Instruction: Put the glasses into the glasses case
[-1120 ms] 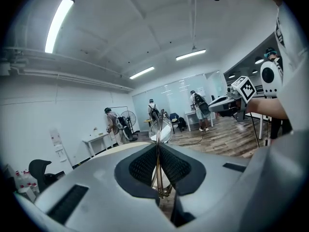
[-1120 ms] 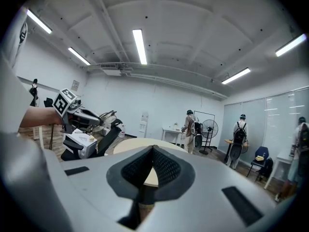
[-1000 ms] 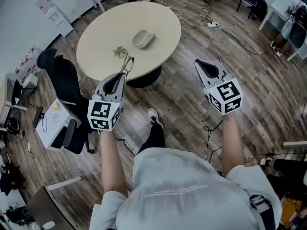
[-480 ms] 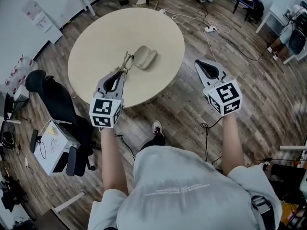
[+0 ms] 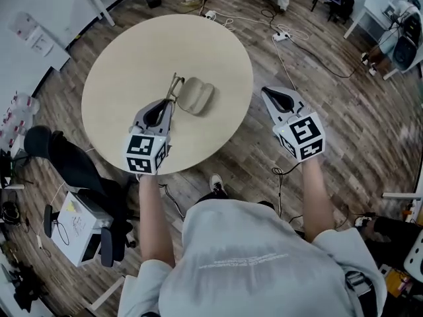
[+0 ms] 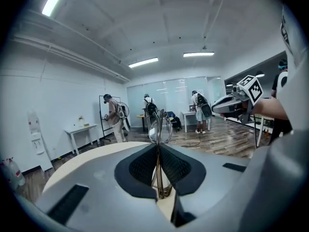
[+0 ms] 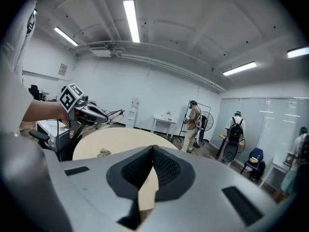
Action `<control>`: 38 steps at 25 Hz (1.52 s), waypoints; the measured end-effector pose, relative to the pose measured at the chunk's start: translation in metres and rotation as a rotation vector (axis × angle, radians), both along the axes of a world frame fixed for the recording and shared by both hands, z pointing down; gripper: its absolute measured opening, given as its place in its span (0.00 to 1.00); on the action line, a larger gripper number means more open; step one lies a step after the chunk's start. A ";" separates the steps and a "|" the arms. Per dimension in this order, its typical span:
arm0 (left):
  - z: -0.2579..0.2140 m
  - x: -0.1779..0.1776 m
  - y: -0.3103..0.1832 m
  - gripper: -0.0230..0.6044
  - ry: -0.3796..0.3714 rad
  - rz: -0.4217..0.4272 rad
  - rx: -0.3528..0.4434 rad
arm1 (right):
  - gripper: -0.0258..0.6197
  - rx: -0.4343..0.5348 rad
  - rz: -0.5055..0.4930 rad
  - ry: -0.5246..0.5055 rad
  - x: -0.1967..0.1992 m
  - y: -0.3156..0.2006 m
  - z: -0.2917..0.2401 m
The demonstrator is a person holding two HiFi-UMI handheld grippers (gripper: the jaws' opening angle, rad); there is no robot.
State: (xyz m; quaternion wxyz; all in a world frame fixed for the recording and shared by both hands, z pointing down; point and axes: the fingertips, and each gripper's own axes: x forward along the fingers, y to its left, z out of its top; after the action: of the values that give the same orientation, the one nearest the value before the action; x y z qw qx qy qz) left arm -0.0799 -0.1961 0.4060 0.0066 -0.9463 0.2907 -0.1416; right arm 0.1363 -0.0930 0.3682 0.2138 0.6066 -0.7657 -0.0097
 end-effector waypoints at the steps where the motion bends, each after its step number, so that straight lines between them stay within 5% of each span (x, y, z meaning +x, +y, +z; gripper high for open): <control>1: 0.005 0.005 -0.004 0.08 0.002 0.014 -0.013 | 0.04 -0.006 0.006 -0.001 0.002 -0.005 0.003; 12: 0.064 0.035 -0.039 0.08 0.001 -0.005 -0.177 | 0.04 -0.111 -0.016 -0.030 0.017 -0.051 0.050; 27: 0.158 0.070 -0.082 0.08 -0.107 -0.180 -0.379 | 0.04 -0.251 -0.268 -0.051 0.043 -0.147 0.111; 38: 0.233 0.103 -0.095 0.08 -0.253 -0.111 -0.487 | 0.04 -0.358 -0.332 -0.084 0.055 -0.177 0.158</control>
State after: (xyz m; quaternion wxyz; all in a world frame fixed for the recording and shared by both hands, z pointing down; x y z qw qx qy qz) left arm 0.0232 -0.2906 0.6388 -0.1926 -0.8774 0.2961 -0.3246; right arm 0.1912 -0.2698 0.5259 0.2813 0.4245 -0.8527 0.1165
